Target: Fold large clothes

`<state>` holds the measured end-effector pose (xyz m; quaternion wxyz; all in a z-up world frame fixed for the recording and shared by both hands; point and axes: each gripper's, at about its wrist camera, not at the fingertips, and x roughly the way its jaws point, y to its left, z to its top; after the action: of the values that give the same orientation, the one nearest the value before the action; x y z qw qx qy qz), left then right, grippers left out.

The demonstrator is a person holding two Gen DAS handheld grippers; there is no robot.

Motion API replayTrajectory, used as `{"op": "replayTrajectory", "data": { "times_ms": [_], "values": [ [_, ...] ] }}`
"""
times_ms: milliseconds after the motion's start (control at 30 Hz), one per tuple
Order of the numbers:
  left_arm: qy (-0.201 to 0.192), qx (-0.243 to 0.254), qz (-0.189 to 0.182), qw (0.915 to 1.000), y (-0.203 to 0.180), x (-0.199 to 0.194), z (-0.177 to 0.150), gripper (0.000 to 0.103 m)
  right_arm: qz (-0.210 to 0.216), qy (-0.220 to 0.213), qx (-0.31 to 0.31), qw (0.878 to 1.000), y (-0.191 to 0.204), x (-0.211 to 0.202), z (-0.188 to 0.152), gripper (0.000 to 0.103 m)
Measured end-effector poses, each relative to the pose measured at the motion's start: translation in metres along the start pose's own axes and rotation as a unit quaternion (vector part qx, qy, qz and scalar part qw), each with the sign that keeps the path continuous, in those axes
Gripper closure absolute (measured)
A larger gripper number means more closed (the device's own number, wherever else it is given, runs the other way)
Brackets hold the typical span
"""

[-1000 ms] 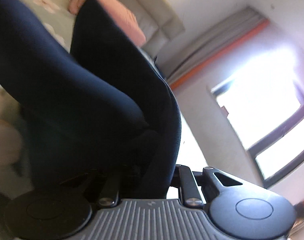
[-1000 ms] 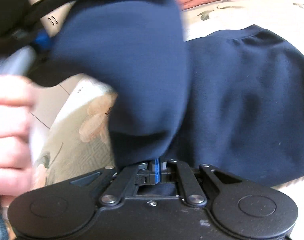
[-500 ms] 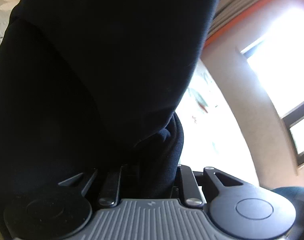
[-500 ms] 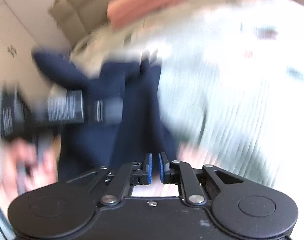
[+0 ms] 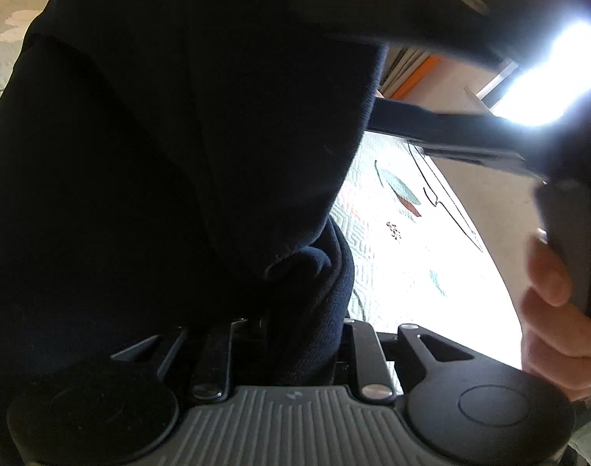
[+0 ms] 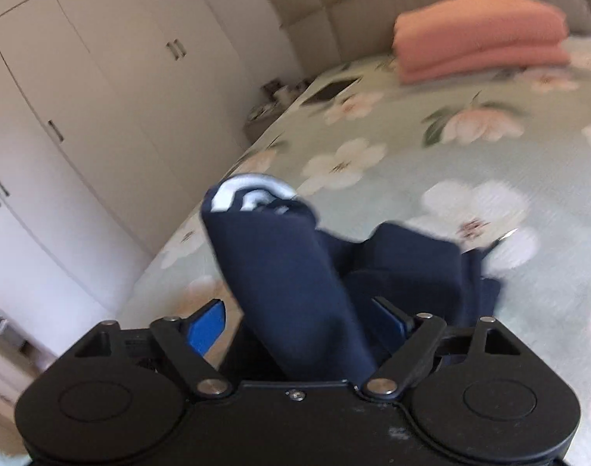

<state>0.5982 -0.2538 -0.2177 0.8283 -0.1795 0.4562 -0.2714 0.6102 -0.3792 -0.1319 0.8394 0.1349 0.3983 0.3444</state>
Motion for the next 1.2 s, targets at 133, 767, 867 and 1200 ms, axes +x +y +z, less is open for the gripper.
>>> {"op": "replayTrajectory", "data": {
  "times_ms": [133, 767, 867, 1200],
  "values": [
    [-0.006, -0.01, -0.013, 0.9998, -0.011, -0.007, -0.018, 0.081, -0.092, -0.034, 0.033, 0.995, -0.015, 0.009, 0.027, 0.078],
    [-0.046, -0.026, -0.125, 0.9908, 0.034, -0.104, -0.043, 0.068, -0.312, -0.069, 0.083, 0.944, -0.092, -0.014, 0.005, 0.054],
    [-0.073, -0.048, -0.114, 0.9897, 0.052, -0.111, -0.042, 0.069, -0.272, -0.072, 0.058, 0.958, -0.048, -0.038, -0.017, 0.054],
    [0.001, -0.123, -0.089, 0.9883, 0.102, -0.099, -0.085, 0.098, -0.251, 0.075, 0.116, 0.958, -0.038, -0.015, -0.145, 0.103]
  ]
}}
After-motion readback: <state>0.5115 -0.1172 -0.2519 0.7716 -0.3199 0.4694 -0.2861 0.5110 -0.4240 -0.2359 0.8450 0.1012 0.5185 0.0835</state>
